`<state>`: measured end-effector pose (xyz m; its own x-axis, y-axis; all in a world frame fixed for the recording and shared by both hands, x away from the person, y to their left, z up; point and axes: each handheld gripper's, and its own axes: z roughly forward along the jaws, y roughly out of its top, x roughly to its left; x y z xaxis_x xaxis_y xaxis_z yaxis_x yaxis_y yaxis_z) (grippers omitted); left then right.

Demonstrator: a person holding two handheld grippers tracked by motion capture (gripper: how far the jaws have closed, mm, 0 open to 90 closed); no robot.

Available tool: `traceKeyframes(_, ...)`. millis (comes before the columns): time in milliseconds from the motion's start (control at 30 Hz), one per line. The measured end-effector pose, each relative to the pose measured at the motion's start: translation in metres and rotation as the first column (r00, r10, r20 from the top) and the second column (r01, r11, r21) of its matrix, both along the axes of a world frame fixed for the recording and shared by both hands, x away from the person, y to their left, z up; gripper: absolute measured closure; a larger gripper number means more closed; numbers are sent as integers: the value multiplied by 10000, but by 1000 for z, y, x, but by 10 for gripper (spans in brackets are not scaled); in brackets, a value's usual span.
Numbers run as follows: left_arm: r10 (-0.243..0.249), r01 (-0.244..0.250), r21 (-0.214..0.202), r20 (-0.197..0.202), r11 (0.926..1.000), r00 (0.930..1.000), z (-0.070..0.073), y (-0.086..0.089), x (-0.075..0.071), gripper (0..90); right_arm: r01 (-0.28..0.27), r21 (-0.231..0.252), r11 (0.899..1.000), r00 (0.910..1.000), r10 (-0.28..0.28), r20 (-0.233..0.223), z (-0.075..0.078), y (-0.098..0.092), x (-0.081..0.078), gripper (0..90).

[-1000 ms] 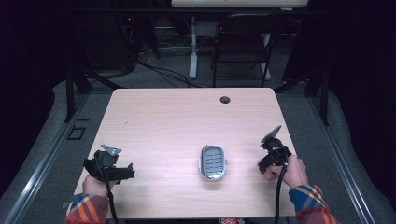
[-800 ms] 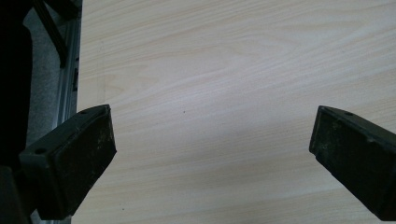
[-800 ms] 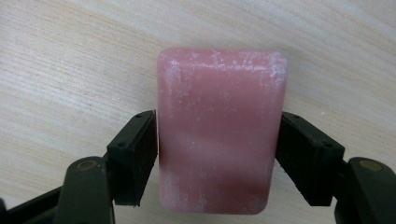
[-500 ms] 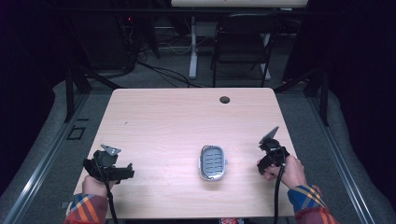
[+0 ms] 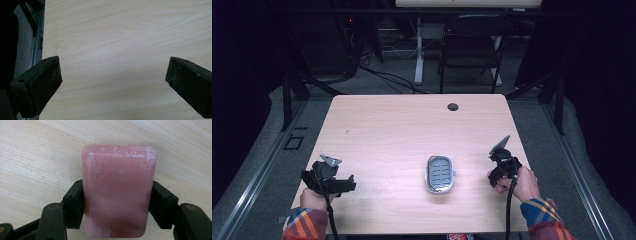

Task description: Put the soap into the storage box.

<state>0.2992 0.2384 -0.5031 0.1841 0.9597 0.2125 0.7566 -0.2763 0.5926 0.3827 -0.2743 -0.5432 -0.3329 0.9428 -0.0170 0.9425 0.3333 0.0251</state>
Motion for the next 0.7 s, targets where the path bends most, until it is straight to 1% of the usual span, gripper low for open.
traceKeyframes(233,3,-3,8,1,10000,10000,0,0,0,2,38,84,10000,10000,-37,-88,3,-2,2,372)
traceKeyframes(267,2,-2,7,1,10000,10000,0,0,0,2,124,174,9998,9999,-126,101,3,-2,1,372)
traceKeyframes(300,1,-1,10,-3,10000,10000,0,0,0,2,34,108,9999,10000,-33,-49,5,-2,2,372)
traceKeyframes(333,5,-5,3,2,10000,10000,0,0,0,2,151,289,9995,9997,-156,166,5,-3,1,372)
traceKeyframes(400,6,-6,4,2,10000,10000,0,0,0,2,-237,-81,9997,9995,236,-194,12,-3,3,372)
traceKeyframes(433,3,-3,6,-1,10000,10000,0,0,0,2,391,612,9974,9975,-425,561,7,-2,-1,372)
traceKeyframes(467,3,-3,5,-1,10000,10000,0,0,0,1,87,224,9997,9997,-92,229,11,-2,1,372)
traceKeyframes(500,4,-4,4,17,10000,10000,0,0,0,2,-494,-277,9984,9983,485,-335,18,-3,5,372)
traceKeyframes(533,0,0,0,-6,10000,10000,0,0,0,2,53,230,9997,9997,-59,251,14,-1,1,372)
traceKeyframes(633,5,-5,4,19,10000,10000,0,0,0,2,-24,276,9996,9996,16,265,18,1,1,372)
traceKeyframes(667,4,-4,4,17,10000,10000,0,0,0,2,-108,218,9997,9997,104,199,20,2,1,372)
traceKeyframes(700,8,-8,3,20,10000,10000,0,0,0,2,0,368,9993,9992,-15,393,20,3,0,372)
